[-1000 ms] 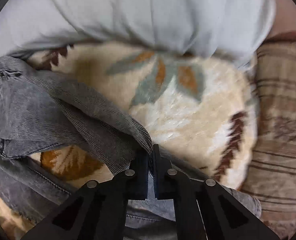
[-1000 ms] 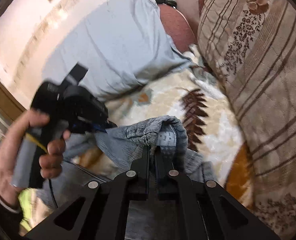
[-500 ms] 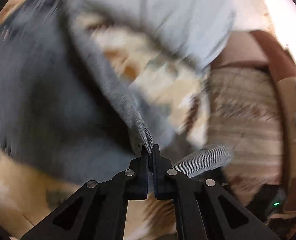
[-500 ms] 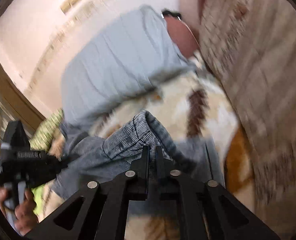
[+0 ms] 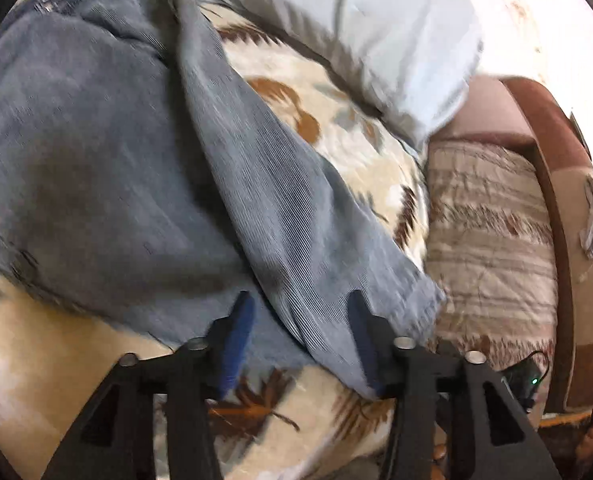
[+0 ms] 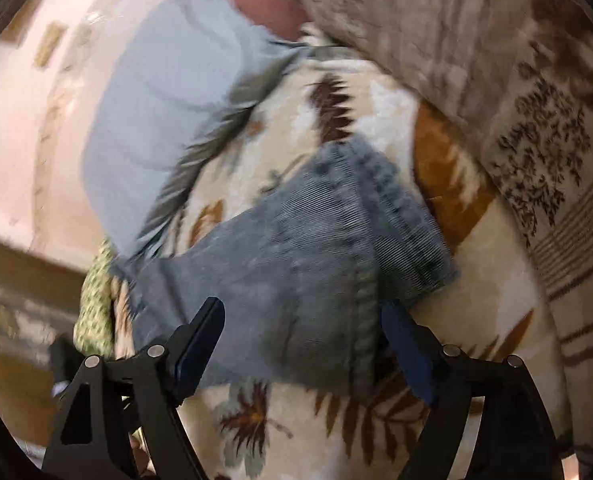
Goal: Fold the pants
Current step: 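Lift the leg hems with both tools and fold them over toward the waistband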
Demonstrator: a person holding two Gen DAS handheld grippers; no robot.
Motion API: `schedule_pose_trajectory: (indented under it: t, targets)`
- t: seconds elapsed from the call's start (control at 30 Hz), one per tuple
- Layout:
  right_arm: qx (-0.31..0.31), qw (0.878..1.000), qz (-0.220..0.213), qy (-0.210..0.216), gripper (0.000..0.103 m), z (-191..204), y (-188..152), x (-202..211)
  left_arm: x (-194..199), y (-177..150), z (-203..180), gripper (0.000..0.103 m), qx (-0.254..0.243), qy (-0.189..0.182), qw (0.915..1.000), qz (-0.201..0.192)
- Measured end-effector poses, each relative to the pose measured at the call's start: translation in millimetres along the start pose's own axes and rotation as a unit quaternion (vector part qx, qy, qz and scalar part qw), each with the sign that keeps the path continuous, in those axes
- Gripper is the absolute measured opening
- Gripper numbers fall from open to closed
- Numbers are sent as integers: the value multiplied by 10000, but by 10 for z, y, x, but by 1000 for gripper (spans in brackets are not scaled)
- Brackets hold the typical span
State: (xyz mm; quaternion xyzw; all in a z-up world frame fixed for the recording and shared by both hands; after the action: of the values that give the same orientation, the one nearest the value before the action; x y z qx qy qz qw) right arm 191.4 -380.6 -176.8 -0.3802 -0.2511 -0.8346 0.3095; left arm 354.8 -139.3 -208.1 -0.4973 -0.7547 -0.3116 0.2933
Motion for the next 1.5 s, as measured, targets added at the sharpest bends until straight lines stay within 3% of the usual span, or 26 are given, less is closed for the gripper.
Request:
schedule_pose_trajectory:
  t: [0.07, 0.13, 0.2, 0.23, 0.27, 0.3, 0.4, 0.5, 0.63, 0.73, 0.9, 0.97, 1.1, 1.17, 1.2, 1.23, 1.3, 1.33, 1.4, 1.5]
  targets:
    - [-42, 9995, 26, -306, 77, -81, 51, -125, 16, 190, 115, 53, 19, 217, 9998, -42]
    - [117, 9983, 133, -546, 64, -133, 75, -264, -37, 412, 206, 53, -37, 479, 9988, 0]
    - [246, 9968, 279, -711, 34, -163, 78, -386, -130, 537, 180, 49, -80, 656, 9978, 79]
    - [372, 9955, 305, -822, 25, -165, 60, -405, -189, 610, 188, 25, -178, 801, 9966, 114]
    - [539, 9913, 221, -1178, 9, -193, 66, -400, -233, 645, 202, 9, -239, 947, 9950, 199]
    - [549, 9906, 206, -1234, 8, -195, 68, -396, -347, 643, 143, 2, -284, 1067, 9935, 270]
    - [682, 9924, 21, -1022, 6, -80, 139, -238, -86, 655, -41, 2, -376, 774, 9960, -255]
    - [973, 9911, -211, -888, 6, 104, 341, -38, 322, 582, -278, 2, -387, 201, 9963, -742]
    - [1275, 9867, -551, -843, 5, 297, 617, 206, 592, 317, -370, 2, -305, -249, 9952, -900]
    - [1414, 9826, -694, -988, 5, 305, 708, 289, 579, 97, -334, 2, -427, -259, 9946, -905]
    - [1208, 9819, -336, -1423, 6, -120, 620, -43, 312, -230, -2, 2, -267, -77, 9984, -490]
    - [1088, 9819, -182, -1542, 6, -286, 566, -230, 191, -287, 90, 2, -386, 171, 9981, -442]
    - [1129, 9783, -110, -1732, 7, -406, 538, -393, -130, -292, 157, 3, -463, 462, 9973, -323]
    - [1193, 9757, -142, -1834, 12, -372, 541, -359, -265, -316, 204, 5, -327, 382, 9987, -68]
    - [1234, 9741, -264, -1875, 17, -318, 539, -289, -262, -329, 214, 11, -260, 286, 9992, 38]
    - [1266, 9728, -414, -1894, 26, -260, 530, -194, -163, -343, 213, 23, -217, 177, 9996, 82]
    - [1362, 9725, -906, -1656, 79, -31, 421, 124, -25, -331, 207, 43, -242, -39, 9997, 17]
    - [1415, 9730, -1109, -1447, 85, 111, 330, 264, 118, -323, 206, 49, -284, -155, 9995, -54]
    - [1702, 9735, -1215, -925, 85, 456, 51, 427, 432, -304, 278, 49, -314, -301, 9988, -218]
    - [2284, 9708, -692, -242, 85, 998, -462, 243, 951, -162, 686, 55, -36, -29, 9982, -604]
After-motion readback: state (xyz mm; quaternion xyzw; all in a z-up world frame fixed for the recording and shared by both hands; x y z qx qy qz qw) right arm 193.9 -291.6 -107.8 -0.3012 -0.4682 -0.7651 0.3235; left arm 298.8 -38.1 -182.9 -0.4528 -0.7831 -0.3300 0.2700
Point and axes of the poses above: each gripper's, at about its wrist camera, not at the fingertips, and x roughly against the way its jaws point, z to its left, y to its top, the point moved 8 cm from there along -x, roughly the way its jaws point, and after that the axes turned 3 degrees about -x, right-handed, at the moved point
